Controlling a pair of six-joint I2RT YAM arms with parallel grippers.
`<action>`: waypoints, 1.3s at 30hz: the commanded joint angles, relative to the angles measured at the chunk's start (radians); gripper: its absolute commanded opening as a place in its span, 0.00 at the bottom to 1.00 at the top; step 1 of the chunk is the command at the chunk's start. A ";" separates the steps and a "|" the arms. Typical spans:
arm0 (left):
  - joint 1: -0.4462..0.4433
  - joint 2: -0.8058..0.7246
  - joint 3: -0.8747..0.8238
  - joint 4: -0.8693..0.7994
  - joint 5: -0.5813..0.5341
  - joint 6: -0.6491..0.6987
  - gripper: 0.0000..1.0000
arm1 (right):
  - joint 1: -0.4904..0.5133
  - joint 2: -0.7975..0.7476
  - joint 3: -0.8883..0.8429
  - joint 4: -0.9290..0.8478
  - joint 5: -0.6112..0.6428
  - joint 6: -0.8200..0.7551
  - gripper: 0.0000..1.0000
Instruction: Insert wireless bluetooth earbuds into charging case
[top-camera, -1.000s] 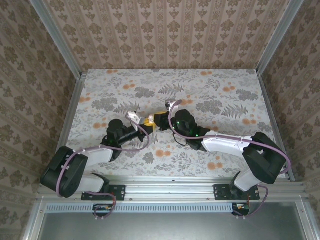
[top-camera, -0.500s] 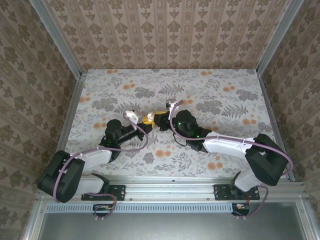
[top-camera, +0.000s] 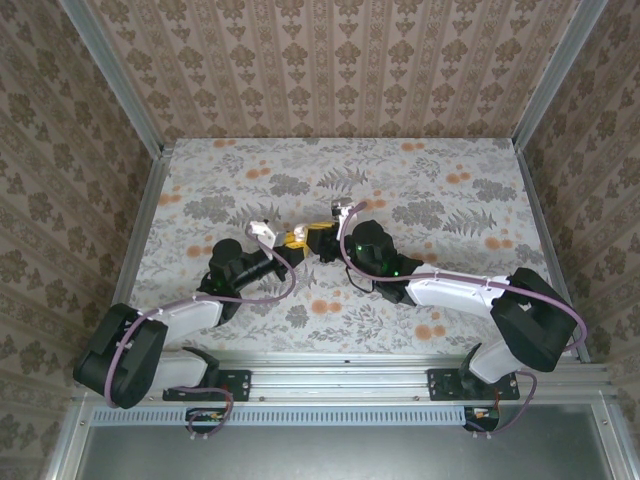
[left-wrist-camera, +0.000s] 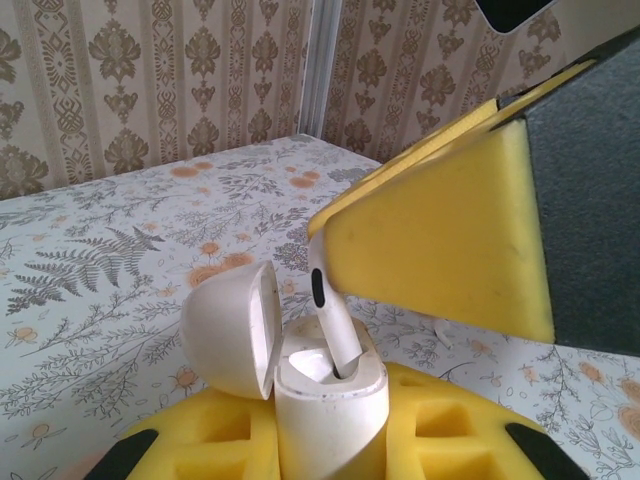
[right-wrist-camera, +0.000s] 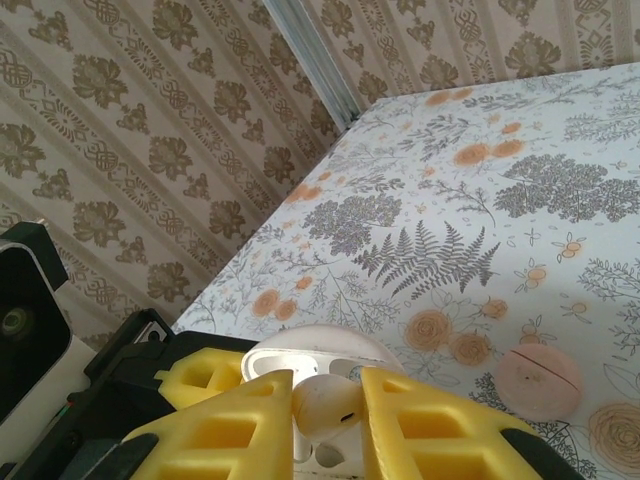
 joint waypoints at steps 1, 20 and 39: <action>0.002 -0.027 0.013 0.048 -0.001 0.003 0.08 | 0.009 -0.013 -0.020 0.005 -0.026 -0.020 0.22; 0.000 -0.048 0.026 0.015 0.015 0.036 0.09 | 0.008 -0.066 -0.015 -0.014 -0.022 -0.020 0.41; -0.006 -0.178 -0.020 -0.166 0.019 0.300 0.09 | 0.000 -0.239 0.088 -0.417 -0.227 0.225 0.44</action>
